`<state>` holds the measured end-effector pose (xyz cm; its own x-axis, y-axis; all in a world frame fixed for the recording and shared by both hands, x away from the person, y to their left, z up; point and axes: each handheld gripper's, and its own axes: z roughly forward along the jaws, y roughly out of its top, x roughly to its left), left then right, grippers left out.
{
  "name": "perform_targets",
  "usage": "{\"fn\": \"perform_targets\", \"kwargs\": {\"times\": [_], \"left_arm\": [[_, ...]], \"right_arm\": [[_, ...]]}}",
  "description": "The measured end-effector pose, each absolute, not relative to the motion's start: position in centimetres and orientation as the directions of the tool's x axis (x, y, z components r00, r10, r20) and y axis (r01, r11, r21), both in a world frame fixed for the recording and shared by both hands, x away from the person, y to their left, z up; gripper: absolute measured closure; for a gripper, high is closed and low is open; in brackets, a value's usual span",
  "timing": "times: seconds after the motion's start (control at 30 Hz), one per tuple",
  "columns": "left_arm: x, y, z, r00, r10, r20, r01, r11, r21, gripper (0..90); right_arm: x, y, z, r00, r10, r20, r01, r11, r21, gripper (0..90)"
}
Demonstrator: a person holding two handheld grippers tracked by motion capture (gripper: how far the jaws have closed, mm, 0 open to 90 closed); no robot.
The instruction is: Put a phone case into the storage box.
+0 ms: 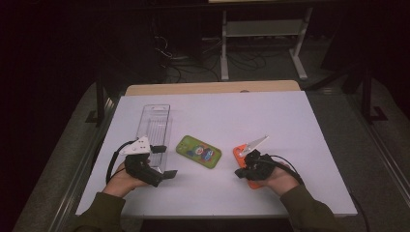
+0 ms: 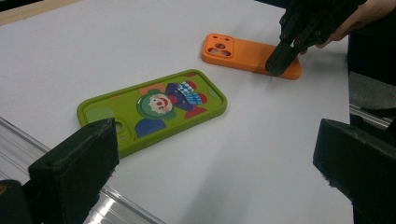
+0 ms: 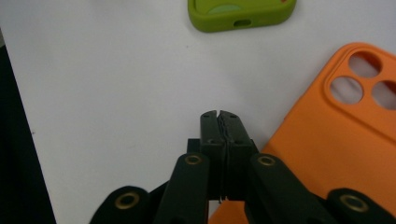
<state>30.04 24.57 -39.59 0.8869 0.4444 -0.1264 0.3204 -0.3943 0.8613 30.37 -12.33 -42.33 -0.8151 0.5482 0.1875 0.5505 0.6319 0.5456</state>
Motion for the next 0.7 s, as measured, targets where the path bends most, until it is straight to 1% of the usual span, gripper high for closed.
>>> {"fn": "perform_targets", "kwargs": {"times": [0.43,0.7], "left_arm": [[30.1,24.6,-39.6,0.888,0.443,-0.126,0.32,-0.396,0.861,0.0],[30.2,24.6,-39.6,0.888,0.442,-0.126,0.319,-0.396,0.861,0.0]], "right_arm": [[29.8,-12.7,-42.8,-0.818,0.55,0.168,0.55,0.664,0.507,89.0],[29.8,-13.7,-42.6,-0.808,0.565,0.166,0.563,0.66,0.497,89.0]]}}
